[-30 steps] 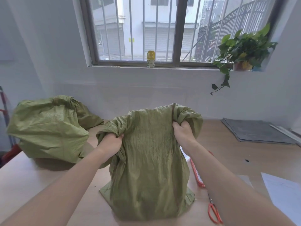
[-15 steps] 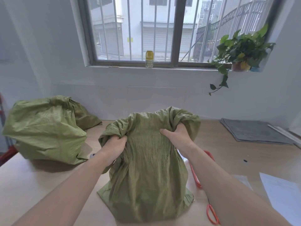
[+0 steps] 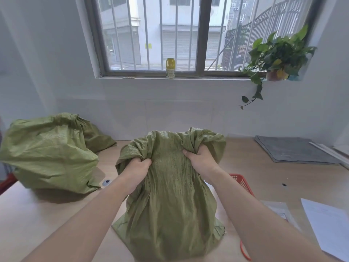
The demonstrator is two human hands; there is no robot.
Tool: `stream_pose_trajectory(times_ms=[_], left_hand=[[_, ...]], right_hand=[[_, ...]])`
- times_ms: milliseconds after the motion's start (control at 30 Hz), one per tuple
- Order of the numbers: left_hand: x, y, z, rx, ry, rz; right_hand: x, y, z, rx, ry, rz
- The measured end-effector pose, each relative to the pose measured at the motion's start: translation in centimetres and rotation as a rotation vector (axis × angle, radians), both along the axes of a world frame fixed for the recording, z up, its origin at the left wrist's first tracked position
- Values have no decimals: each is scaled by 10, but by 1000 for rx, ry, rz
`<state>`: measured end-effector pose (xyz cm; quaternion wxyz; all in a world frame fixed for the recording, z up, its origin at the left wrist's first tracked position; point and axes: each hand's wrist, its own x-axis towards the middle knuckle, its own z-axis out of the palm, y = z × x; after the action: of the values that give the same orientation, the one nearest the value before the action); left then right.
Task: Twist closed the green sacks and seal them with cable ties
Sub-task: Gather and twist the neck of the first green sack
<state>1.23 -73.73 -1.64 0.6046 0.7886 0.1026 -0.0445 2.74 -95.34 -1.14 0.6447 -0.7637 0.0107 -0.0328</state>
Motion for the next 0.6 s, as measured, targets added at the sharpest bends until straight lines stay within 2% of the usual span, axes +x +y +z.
stream_pose_trajectory(times_ms=[200, 600], left_hand=[[4, -6, -3, -111, 4, 20], [7, -29, -3, -301, 4, 33]], right_hand=[[2, 4, 3, 12, -14, -35], [-2, 20, 10, -16, 78, -20]])
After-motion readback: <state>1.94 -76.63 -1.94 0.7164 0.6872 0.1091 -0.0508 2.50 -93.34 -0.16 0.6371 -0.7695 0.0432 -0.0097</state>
